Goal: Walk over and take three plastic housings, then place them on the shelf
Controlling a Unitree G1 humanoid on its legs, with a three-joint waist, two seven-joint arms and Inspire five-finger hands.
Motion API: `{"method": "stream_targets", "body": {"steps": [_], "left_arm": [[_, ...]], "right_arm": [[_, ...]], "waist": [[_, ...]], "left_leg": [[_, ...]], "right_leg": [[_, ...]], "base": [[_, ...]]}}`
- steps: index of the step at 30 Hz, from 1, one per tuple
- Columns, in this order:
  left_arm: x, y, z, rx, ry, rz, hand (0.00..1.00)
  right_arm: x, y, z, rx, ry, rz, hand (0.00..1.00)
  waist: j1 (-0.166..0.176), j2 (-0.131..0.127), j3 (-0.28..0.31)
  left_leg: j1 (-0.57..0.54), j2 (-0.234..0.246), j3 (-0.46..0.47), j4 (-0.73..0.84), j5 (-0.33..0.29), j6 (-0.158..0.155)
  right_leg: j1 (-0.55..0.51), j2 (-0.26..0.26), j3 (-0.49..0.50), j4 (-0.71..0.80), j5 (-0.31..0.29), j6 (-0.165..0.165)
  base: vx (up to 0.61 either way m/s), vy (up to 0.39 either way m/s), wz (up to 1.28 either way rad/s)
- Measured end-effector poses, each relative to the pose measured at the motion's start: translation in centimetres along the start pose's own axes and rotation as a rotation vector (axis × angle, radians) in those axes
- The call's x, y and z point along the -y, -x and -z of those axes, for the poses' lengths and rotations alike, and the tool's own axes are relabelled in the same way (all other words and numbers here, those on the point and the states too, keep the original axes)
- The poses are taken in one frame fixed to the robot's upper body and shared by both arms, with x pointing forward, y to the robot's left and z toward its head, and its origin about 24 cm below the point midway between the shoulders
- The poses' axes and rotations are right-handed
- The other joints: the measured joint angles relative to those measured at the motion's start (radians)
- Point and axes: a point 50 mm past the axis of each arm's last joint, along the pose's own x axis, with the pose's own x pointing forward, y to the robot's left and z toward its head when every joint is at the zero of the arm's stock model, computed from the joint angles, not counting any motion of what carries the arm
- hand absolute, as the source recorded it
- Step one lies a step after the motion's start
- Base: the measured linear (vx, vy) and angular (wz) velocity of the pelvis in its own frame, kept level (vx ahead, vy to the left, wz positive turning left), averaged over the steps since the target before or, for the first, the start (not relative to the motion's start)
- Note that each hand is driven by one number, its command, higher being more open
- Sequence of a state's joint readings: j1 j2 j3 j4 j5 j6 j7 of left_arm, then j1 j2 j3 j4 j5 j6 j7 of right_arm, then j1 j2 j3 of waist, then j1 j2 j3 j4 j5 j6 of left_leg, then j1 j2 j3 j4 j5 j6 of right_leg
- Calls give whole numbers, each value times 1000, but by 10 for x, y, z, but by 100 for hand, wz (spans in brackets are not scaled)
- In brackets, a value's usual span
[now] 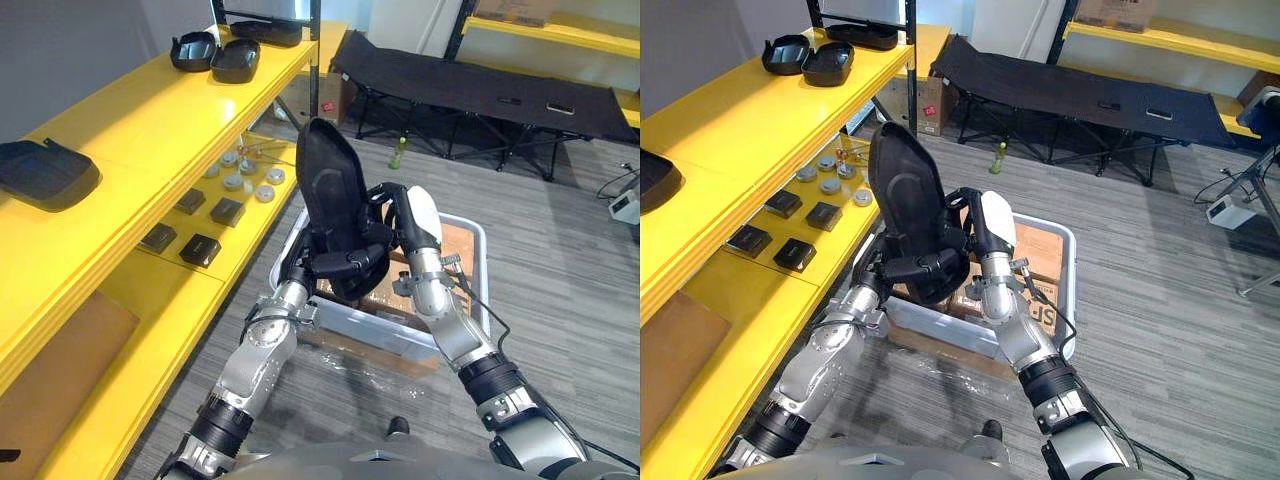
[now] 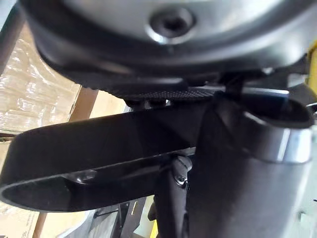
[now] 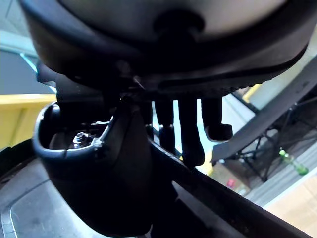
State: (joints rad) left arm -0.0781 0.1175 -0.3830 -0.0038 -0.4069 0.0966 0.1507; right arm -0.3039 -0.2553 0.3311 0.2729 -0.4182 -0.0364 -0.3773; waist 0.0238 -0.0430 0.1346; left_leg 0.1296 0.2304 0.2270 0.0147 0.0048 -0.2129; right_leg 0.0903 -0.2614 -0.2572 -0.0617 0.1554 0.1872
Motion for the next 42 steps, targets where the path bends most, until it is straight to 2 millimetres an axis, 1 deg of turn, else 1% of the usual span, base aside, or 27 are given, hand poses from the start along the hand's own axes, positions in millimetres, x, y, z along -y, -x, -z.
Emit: {"method": "stream_targets", "body": {"steps": [4,5,6,10,11,13,19,25,26,28,31,33,34,36,37,38,39,41,42], "left_arm": [[-3,0,6,-62,69,1,0],[-6,0,7,-70,86,-11,0],[-13,-2,11,-87,108,-46,0],[-19,-2,18,-128,190,-101,0],[-21,-2,20,-139,250,-121,0],[-26,-1,22,-146,305,-145,0],[-26,-2,21,-136,403,-152,0],[-26,0,22,-140,414,-154,0],[-26,0,22,-140,415,-154,0],[-26,2,23,-130,406,-159,0],[-27,2,20,-91,344,-189,0],[-26,4,11,-21,232,-243,0],[-26,8,4,46,170,-288,0],[-23,10,-8,130,98,-343,0],[-26,12,-23,234,56,-412,0],[-27,13,-26,256,44,-425,0],[-28,16,-37,332,-15,-475,0],[-29,22,-52,441,-111,-552,0],[-30,26,-58,489,-157,-599,0]], "right_arm": [[-5,1,-3,4,-18,-7,0],[-5,1,-4,5,-18,-8,0],[-7,1,-5,10,-27,-10,0],[-11,4,-6,2,-74,-21,0],[-13,5,-7,2,-86,-24,0],[-17,5,-11,13,-106,-26,0],[-22,8,-15,6,-145,-9,0],[-26,19,-12,-25,-184,10,0],[-26,21,-12,-27,-189,12,100],[-27,24,-12,-32,-201,16,100],[-31,30,-12,-43,-253,20,100],[-29,37,-12,-42,-303,28,100],[-28,41,-13,-44,-363,38,100],[-30,47,-14,-46,-438,33,100],[-35,53,-16,-57,-498,17,100],[-35,54,-16,-59,-515,18,100],[-37,57,-19,-63,-568,23,100],[-35,60,-22,-70,-644,41,100],[-34,62,-24,-71,-687,54,100]], "waist": [[2,-13,-11],[0,-14,-12],[-1,-16,-17],[-3,-22,-23],[-3,-22,-24],[-5,-23,-24],[-4,-25,-25],[-7,-25,-26],[-9,-26,-26],[-16,-26,-26],[-25,-26,-26],[-27,-26,-26],[-28,-27,-26],[-25,-27,-27],[-27,-27,-27],[-27,-27,-27],[-27,-27,-27],[-26,-27,-28],[-27,-27,-30]], "left_leg": [[-1,0,-1,0,0,0],[0,0,-1,0,0,0],[0,0,-1,0,0,0],[0,0,-1,0,0,0],[0,0,-1,0,0,0],[0,0,-2,0,0,0],[-1,0,-7,0,-1,-1],[-1,0,-6,-4,-1,-1],[-1,0,-6,-4,-1,-1],[-1,0,-6,-5,-1,-1],[0,0,-5,-6,-2,-1],[1,0,-5,-8,-2,-1],[2,0,-5,-8,-2,-2],[2,0,-6,-8,-2,-2],[2,0,-6,-8,-3,-2],[2,0,-6,-8,-3,-2],[2,0,-6,-8,-3,-2],[2,0,-7,-8,-5,-3],[2,0,-8,-8,-10,2]], "right_leg": [[4,0,-5,-4,0,0],[5,1,-5,-6,0,0],[6,1,-5,-9,1,0],[6,1,-5,-11,1,0],[6,1,-5,-11,1,0],[7,1,-6,-12,1,0],[13,1,-14,-15,1,0],[13,1,-27,-15,0,-1],[13,1,-28,-15,0,-1],[13,1,-30,-14,0,-2],[13,1,-31,-14,0,-2],[13,1,-33,-12,-1,-2],[13,1,-35,-11,-2,-4],[13,1,-38,-10,-2,-4],[13,1,-38,-9,-2,-4],[13,1,-38,-9,-2,-4],[13,1,-38,-9,-2,-4],[13,1,-38,-8,-3,-5],[13,1,-38,-7,-3,-6]], "base": [[0,0,0],[0,0,0],[0,0,0],[0,0,0],[0,0,0],[0,0,0],[-4,6,3],[0,0,0],[0,0,0],[0,0,0],[0,0,0],[0,0,0],[0,0,0],[0,0,0],[0,0,0],[0,0,0],[0,0,0],[0,0,0],[0,0,0]]}}
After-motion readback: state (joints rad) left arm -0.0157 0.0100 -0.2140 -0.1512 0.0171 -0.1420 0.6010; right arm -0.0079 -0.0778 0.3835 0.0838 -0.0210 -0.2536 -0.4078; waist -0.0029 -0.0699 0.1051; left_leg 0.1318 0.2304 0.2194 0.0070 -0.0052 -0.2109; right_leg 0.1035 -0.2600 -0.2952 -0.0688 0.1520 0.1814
